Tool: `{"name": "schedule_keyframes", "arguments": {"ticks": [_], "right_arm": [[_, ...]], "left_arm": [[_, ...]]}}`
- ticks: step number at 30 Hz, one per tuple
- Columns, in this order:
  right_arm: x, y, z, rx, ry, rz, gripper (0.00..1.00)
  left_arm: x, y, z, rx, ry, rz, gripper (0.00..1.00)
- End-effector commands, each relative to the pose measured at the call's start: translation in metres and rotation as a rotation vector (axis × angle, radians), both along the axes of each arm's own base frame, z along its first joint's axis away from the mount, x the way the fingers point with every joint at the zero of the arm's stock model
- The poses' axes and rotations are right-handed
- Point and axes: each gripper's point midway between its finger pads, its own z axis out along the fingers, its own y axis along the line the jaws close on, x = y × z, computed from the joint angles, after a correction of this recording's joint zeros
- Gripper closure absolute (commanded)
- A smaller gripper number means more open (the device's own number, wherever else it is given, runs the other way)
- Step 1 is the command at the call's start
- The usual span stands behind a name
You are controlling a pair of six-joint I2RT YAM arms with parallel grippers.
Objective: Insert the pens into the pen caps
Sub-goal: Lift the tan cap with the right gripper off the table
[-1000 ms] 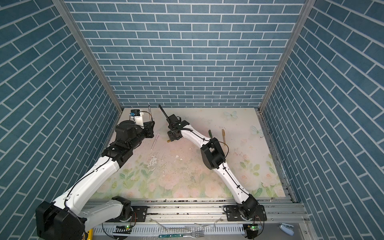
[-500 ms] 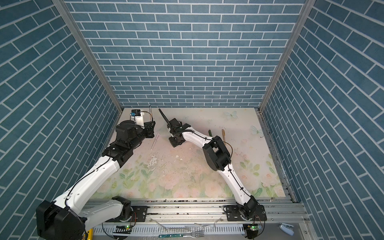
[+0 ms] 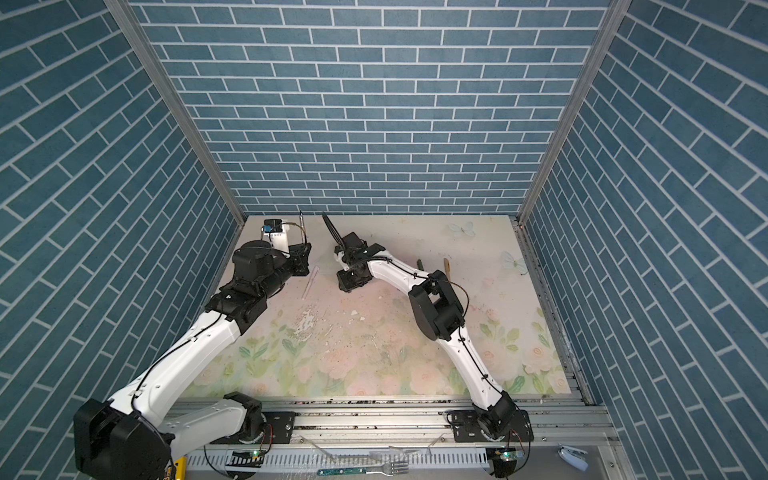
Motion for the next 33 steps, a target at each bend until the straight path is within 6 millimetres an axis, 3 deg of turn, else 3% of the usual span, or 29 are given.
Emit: {"name": "schedule_keyframes", "arguments": {"ticks": [1,8,22,33], "right_arm": [[0.001,0.001,-0.007,-0.002,0.051,-0.029,0.63],[0.009,-0.008,-0.016,-0.066,0.031,-0.067,0.71],[0.01,-0.015,-0.033,-0.136,0.017,-0.084,0.75],[0.004,-0.007,-0.047,-0.167,0.014,-0.066,0.76]], "left_arm": [[0.001,0.001,0.005,-0.01,-0.022,-0.003,1.0],[0.0,0.0,0.006,-0.011,-0.023,-0.005,1.0],[0.001,0.0,0.005,-0.012,-0.02,-0.007,1.0],[0.001,0.0,0.004,-0.008,-0.019,-0.006,1.0]]}}
